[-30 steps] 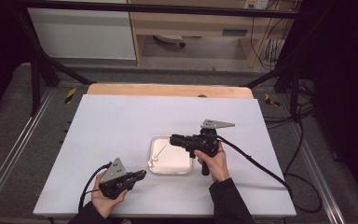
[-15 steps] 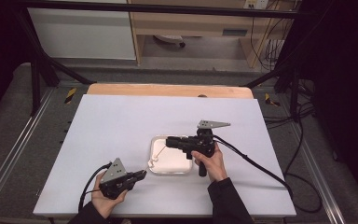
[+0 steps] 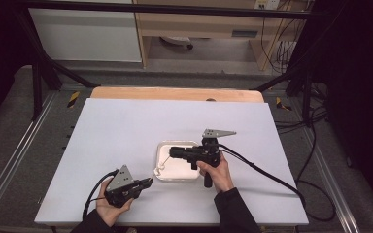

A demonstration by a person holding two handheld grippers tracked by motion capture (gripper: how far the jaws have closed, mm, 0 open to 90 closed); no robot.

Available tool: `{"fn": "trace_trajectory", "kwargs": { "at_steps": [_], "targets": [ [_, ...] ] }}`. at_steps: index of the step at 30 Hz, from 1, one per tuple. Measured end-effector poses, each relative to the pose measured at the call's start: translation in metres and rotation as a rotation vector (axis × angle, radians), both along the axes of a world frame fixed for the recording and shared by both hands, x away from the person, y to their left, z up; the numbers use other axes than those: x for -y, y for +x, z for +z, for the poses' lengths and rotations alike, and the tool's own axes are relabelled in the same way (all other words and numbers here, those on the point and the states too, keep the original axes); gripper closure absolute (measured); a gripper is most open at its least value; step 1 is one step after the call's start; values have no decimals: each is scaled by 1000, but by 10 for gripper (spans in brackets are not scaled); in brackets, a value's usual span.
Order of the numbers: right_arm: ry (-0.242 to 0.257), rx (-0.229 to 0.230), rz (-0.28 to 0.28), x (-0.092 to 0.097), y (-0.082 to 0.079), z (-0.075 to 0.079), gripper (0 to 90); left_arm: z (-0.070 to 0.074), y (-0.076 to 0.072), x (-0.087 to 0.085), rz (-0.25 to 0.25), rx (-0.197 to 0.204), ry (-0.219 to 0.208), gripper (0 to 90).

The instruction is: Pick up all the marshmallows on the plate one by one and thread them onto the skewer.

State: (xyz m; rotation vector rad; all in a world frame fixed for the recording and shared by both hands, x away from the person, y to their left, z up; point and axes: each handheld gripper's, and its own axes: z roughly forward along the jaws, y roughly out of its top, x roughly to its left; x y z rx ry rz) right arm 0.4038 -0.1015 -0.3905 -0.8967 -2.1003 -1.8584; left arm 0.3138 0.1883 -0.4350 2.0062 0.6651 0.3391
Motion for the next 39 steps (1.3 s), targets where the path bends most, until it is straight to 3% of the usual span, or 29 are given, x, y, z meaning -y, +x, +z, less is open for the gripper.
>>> {"fn": "trace_trajectory", "kwargs": {
  "at_steps": [19, 34, 35, 36, 37, 39],
  "targets": [
    [10, 9, -1, -11, -11, -15, 807, 1, -2, 1, 5, -1, -1, 888],
    [-6, 10, 2, -12, -14, -17, 807, 0, 0, 5, -3, -3, -14, 888],
    [-8, 9, 5, -12, -14, -18, 805, 1, 0, 5, -14, 0, -39, 888],
    [-30, -17, 39, -15, -15, -19, 802, 4, 0, 7, -13, 7, -38, 888],
    [-41, -16, 55, -19, -16, -23, 801, 4, -1, 10, -4, 26, -7, 888],
    [-42, -7, 50, -21, -17, -25, 797, 1, 0, 10, -8, 11, -20, 888]
  ]
}}
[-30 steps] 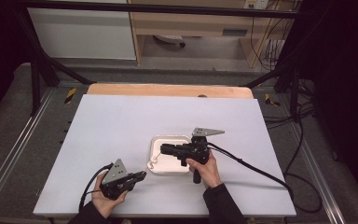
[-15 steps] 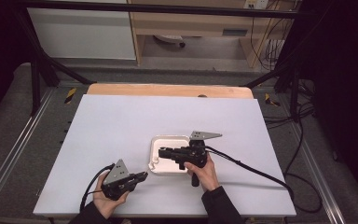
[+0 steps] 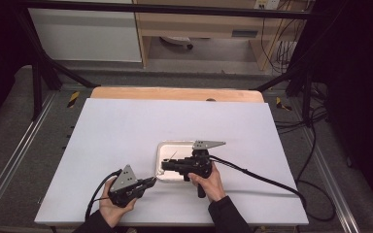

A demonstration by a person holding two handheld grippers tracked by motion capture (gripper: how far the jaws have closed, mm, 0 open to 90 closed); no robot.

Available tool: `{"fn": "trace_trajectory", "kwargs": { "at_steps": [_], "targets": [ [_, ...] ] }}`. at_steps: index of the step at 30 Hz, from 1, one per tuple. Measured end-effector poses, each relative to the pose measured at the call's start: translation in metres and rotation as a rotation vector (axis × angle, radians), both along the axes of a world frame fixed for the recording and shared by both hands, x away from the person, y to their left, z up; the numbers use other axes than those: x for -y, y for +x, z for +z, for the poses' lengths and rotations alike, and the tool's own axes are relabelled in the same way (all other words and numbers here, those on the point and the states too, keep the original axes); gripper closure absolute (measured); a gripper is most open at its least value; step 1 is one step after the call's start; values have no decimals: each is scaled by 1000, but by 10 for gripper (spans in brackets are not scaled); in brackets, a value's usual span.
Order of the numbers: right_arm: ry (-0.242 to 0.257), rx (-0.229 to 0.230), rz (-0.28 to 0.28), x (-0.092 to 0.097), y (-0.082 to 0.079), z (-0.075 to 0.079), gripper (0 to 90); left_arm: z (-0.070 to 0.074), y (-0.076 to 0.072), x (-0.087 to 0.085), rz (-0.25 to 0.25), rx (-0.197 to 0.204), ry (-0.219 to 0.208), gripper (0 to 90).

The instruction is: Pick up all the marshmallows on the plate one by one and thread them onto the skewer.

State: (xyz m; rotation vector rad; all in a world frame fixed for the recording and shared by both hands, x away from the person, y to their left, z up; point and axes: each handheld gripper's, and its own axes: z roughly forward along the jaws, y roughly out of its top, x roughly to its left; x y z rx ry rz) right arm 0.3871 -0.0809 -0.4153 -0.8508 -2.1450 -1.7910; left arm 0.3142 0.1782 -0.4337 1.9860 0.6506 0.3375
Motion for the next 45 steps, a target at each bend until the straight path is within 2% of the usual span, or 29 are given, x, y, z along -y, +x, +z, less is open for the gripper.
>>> {"fn": "trace_trajectory", "kwargs": {
  "at_steps": [4, 6, 8, 12, 16, 21, 23, 25, 36, 42, 45],
  "targets": [
    [-4, 24, -14, 3, 0, 5, 778, 2, 0, -2, 4, 11, -13, 887],
    [-8, 34, -27, 4, -1, 8, 753, 1, 0, -2, 11, 9, -3, 887],
    [-16, 48, -44, 6, 0, 11, 672, -1, 2, -3, 12, 10, -6, 887],
    [-30, 67, -67, 10, -1, 18, 574, -1, 4, -6, 23, 2, -23, 887],
    [-95, 100, -108, 16, -1, 21, 429, -1, 4, -9, 34, -9, -22, 886],
    [-214, 172, -151, 22, -1, 19, 233, -1, 5, -10, 50, -34, -18, 886],
    [-257, 186, -176, 27, 0, 17, 165, -1, 5, -10, 47, -38, -14, 886],
    [-285, 178, -191, 33, 2, 13, 111, -1, 6, -10, 49, -44, -16, 886],
    [-408, 144, -237, 75, 4, -5, 18, 3, 6, -12, 56, -59, -21, 885],
    [-442, 132, -282, 101, 0, -14, 6, 7, 9, -14, 59, -72, -9, 884],
    [-444, 136, -287, 112, -2, -17, 6, 10, 10, -14, 56, -75, -2, 884]
  ]
}}
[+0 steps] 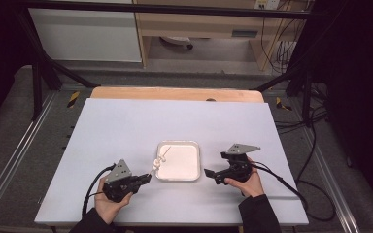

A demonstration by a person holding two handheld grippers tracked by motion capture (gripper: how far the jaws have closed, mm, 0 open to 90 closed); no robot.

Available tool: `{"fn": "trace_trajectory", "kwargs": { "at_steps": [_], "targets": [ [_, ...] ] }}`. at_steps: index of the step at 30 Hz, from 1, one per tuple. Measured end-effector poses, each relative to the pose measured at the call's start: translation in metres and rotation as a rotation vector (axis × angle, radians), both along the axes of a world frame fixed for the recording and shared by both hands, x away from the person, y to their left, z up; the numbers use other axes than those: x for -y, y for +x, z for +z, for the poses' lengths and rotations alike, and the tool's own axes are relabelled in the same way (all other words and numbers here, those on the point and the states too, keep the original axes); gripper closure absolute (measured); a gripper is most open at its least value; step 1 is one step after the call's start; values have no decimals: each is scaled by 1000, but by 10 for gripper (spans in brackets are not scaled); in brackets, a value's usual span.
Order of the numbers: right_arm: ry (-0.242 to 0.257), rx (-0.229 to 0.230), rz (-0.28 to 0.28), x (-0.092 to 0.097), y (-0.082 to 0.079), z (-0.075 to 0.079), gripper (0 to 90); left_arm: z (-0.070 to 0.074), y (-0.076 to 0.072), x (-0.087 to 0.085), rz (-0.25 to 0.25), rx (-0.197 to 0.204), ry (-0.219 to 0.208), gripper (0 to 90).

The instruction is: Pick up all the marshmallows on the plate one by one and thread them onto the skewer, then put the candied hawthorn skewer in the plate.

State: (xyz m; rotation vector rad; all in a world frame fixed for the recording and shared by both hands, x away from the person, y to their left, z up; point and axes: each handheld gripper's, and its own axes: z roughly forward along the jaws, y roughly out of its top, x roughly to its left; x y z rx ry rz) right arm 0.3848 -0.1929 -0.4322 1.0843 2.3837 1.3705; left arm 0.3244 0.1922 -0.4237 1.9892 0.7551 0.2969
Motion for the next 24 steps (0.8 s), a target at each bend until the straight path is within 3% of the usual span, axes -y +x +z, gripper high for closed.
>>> {"fn": "trace_trajectory", "kwargs": {
  "at_steps": [9, 15, 24],
  "targets": [
    [-15, -12, -19, 29, -7, -15, 6, 9, 7, 2, -1, -15, 8, 884],
    [-2, -18, -47, 42, -12, -17, 6, 18, 13, 8, -1, -14, 15, 884],
    [-13, -11, -68, 54, -15, -20, 6, 28, 28, 21, 3, -43, 39, 884]
  ]
}}
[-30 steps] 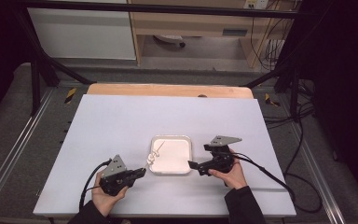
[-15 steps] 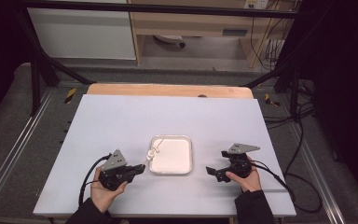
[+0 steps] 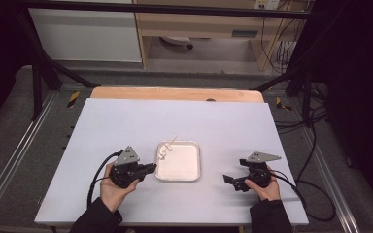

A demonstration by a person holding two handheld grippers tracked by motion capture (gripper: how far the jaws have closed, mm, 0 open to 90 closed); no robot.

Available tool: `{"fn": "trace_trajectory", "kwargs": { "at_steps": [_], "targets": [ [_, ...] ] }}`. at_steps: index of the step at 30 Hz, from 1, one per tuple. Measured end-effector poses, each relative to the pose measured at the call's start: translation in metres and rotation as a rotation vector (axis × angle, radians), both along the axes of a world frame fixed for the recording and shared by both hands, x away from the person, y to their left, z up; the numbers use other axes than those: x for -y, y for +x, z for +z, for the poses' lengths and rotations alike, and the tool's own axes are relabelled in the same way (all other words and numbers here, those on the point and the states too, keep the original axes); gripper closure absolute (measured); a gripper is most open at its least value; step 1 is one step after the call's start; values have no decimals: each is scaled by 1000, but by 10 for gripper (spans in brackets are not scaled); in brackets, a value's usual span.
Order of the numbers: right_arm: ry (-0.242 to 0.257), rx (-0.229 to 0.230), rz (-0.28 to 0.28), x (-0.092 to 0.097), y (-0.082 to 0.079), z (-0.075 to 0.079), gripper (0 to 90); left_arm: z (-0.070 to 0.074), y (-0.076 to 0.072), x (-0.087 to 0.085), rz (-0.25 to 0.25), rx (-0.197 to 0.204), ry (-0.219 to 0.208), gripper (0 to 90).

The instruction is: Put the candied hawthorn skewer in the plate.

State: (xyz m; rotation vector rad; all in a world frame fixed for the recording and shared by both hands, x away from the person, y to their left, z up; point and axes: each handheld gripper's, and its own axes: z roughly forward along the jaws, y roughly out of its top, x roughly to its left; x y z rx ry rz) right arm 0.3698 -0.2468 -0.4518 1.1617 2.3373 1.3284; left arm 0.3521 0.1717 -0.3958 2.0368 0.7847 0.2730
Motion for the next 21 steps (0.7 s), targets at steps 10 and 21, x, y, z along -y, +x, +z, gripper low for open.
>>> {"fn": "trace_trajectory", "kwargs": {
  "at_steps": [10, 21],
  "targets": [
    [-24, -1, 12, 1, -2, -1, 6, 3, 18, 22, 12, -26, 38, 884],
    [-31, -1, 11, 1, -3, -2, 6, -14, 34, 47, 43, -66, 125, 884]
  ]
}}
